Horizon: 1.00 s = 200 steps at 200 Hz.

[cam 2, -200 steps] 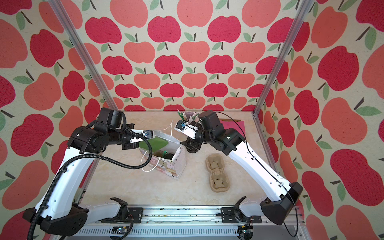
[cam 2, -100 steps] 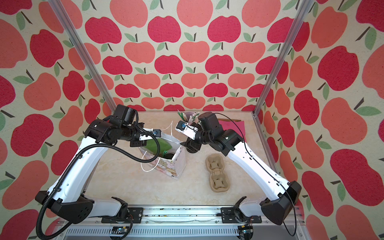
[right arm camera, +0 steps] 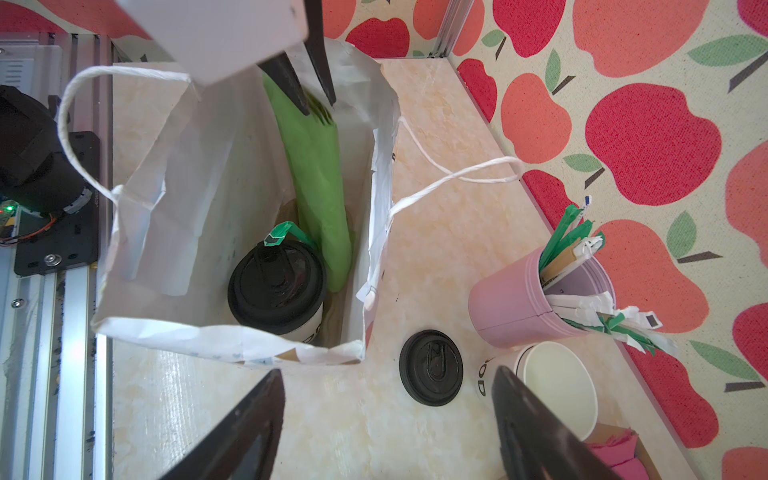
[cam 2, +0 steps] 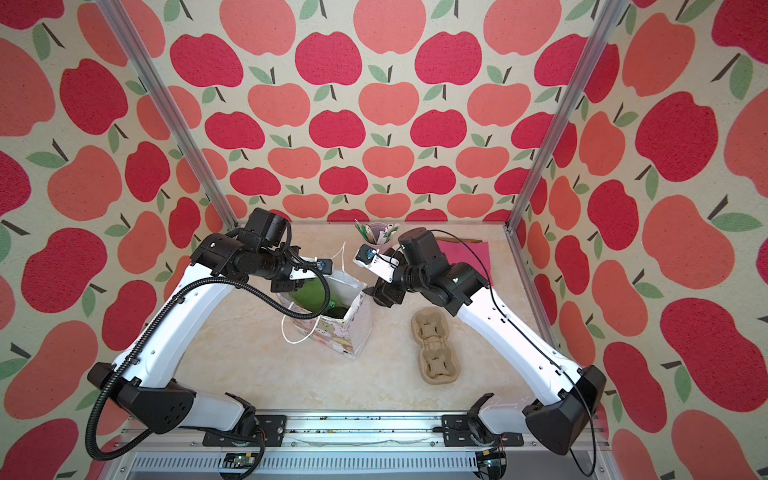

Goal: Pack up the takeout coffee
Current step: 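Lower the green napkin into the bag with the left gripper and release it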

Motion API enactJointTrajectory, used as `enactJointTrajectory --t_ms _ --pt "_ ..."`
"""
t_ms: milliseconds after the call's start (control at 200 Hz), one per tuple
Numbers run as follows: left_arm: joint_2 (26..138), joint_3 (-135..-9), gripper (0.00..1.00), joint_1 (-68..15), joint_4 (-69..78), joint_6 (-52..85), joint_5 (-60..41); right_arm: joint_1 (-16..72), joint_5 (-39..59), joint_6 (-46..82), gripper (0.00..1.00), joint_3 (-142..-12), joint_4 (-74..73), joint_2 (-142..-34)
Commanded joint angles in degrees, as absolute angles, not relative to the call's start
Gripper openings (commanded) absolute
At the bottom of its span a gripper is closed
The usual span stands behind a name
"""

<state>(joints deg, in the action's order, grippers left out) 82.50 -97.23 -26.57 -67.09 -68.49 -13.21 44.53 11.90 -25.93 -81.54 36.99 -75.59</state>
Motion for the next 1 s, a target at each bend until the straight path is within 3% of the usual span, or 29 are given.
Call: enactJointTrajectory --t_ms 0,315,540,810,995 --pt "82.5 -96.1 0.28 -26.8 -65.9 -67.3 -12.5 44.1 12.4 -24.5 0.8 -80.4 36.5 -74.1" --pt "77.8 -95.8 0.54 -26.4 -57.5 -62.3 -14.4 43.9 12.8 -24.6 0.81 -80.6 36.2 -74.3" --pt "71.9 -93.8 0.69 -23.4 -45.5 -49.3 -15.9 43.8 13.7 -24.0 0.81 -81.1 36.9 -74.1" --pt "69.8 -93.3 0.77 -15.1 -46.0 -30.8 -19.6 43.8 12.7 -21.5 0.81 -77.8 37.4 -72.1" --pt "71.4 -93.9 0.76 -13.3 -52.1 -23.2 -20.0 43.8 11.3 -19.3 0.82 -74.5 36.6 -70.8"
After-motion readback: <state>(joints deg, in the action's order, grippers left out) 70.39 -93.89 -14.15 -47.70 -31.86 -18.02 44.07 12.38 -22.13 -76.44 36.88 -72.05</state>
